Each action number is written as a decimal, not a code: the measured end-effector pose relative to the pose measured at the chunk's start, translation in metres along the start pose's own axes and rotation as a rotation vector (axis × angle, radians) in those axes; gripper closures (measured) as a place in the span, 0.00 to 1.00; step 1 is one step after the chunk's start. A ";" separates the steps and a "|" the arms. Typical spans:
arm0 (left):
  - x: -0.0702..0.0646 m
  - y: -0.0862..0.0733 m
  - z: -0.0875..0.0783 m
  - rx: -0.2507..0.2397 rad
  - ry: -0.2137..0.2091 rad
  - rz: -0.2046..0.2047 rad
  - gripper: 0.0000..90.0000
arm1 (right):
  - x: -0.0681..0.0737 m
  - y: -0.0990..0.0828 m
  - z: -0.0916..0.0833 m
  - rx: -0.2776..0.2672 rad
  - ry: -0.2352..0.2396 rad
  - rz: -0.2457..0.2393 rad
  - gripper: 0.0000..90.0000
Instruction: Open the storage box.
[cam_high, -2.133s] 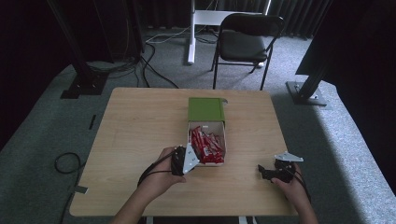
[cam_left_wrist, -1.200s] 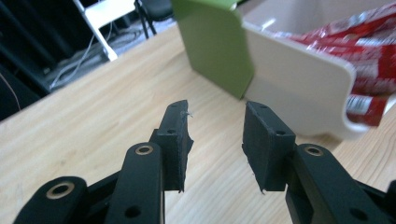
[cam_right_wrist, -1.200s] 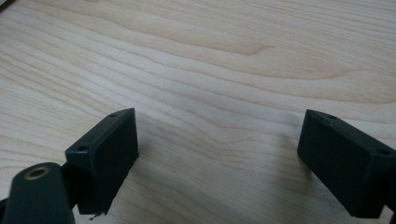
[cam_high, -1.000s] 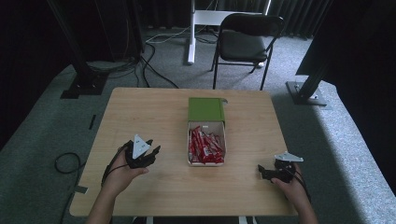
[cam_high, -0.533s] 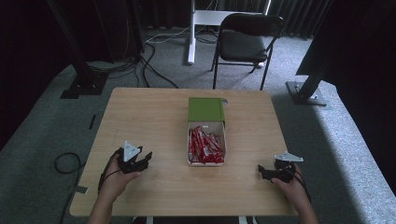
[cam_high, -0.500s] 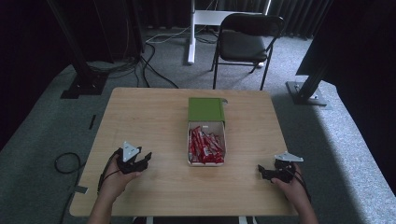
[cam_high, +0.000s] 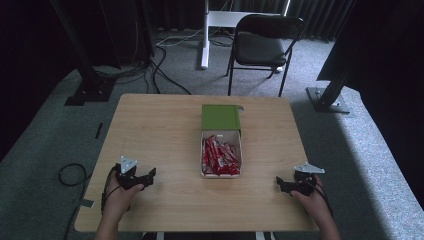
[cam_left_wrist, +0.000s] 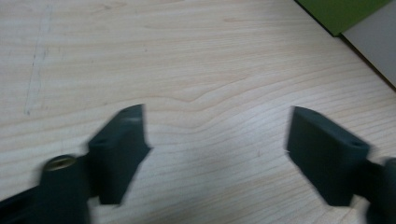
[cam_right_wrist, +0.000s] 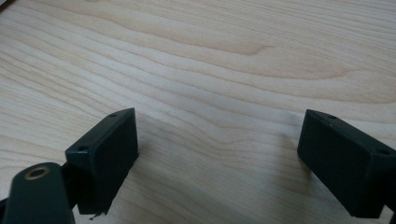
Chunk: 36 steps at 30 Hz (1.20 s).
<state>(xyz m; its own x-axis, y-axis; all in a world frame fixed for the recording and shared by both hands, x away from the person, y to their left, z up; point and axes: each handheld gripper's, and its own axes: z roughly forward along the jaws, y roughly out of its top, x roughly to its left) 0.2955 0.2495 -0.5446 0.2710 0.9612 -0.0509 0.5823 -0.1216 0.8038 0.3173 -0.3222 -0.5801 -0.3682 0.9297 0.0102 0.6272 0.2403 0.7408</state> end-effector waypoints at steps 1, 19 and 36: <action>0.000 -0.001 0.000 0.014 0.001 0.000 0.20 | 0.000 0.000 0.000 0.000 0.000 0.000 0.13; 0.009 -0.018 0.009 0.135 0.102 0.045 0.11 | 0.000 0.000 0.000 -0.001 0.000 0.001 0.13; 0.009 -0.021 0.014 0.137 0.095 0.020 0.11 | 0.003 0.002 0.002 0.000 -0.018 0.018 0.12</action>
<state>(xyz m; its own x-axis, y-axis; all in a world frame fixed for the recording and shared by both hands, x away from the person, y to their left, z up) 0.2969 0.2575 -0.5705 0.2134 0.9766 0.0260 0.6784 -0.1673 0.7154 0.3193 -0.3187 -0.5801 -0.3449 0.9386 0.0115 0.6333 0.2236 0.7409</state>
